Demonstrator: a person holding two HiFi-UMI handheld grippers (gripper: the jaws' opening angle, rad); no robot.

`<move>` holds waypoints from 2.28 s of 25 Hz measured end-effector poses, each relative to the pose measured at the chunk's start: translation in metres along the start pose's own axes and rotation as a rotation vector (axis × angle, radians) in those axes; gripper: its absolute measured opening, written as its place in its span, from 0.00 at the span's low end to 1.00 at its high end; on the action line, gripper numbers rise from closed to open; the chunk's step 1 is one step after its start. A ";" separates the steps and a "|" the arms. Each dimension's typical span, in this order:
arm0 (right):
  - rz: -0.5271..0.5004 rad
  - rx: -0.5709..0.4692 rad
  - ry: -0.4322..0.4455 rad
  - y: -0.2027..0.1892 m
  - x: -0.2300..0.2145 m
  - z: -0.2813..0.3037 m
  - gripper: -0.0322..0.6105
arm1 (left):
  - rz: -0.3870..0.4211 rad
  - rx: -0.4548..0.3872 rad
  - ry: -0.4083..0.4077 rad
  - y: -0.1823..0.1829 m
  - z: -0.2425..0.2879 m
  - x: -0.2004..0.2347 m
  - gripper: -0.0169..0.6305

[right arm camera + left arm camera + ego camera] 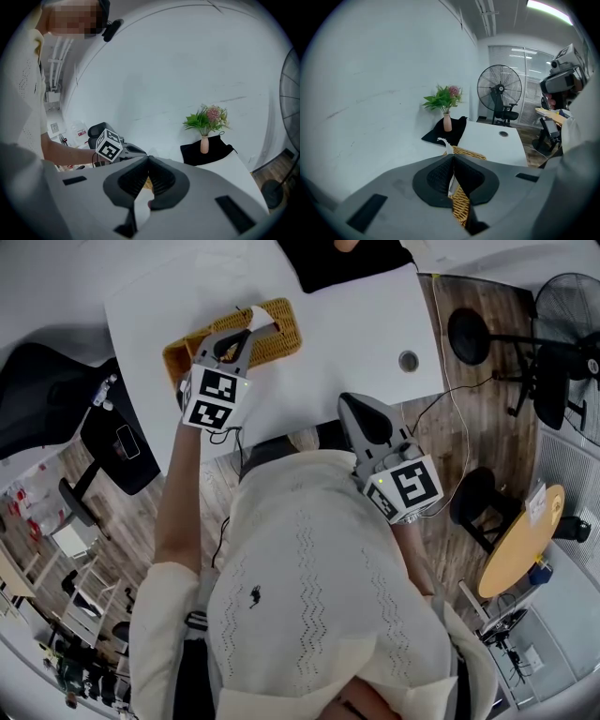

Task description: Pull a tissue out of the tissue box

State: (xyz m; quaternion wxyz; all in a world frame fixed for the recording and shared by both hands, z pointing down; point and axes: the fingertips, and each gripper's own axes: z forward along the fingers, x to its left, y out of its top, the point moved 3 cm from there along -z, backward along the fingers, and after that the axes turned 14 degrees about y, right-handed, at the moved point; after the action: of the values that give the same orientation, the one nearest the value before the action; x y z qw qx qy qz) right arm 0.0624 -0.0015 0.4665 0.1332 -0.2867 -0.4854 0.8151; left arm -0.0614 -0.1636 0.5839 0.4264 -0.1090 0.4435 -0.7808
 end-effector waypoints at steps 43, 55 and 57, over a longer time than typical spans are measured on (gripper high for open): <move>-0.013 -0.004 0.056 -0.003 -0.001 -0.005 0.05 | 0.004 0.008 0.035 0.000 -0.015 -0.009 0.05; -0.024 -0.004 0.108 -0.001 -0.002 -0.006 0.05 | -0.004 -0.005 0.075 0.008 -0.032 -0.012 0.05; -0.026 -0.001 0.117 -0.001 -0.002 -0.006 0.05 | -0.013 -0.010 0.082 0.010 -0.034 -0.012 0.05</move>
State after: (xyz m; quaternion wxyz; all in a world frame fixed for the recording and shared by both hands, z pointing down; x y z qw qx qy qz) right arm 0.0673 0.0019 0.4660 0.1719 -0.3273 -0.4807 0.7951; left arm -0.0673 -0.1364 0.5584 0.4022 -0.0816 0.4638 -0.7852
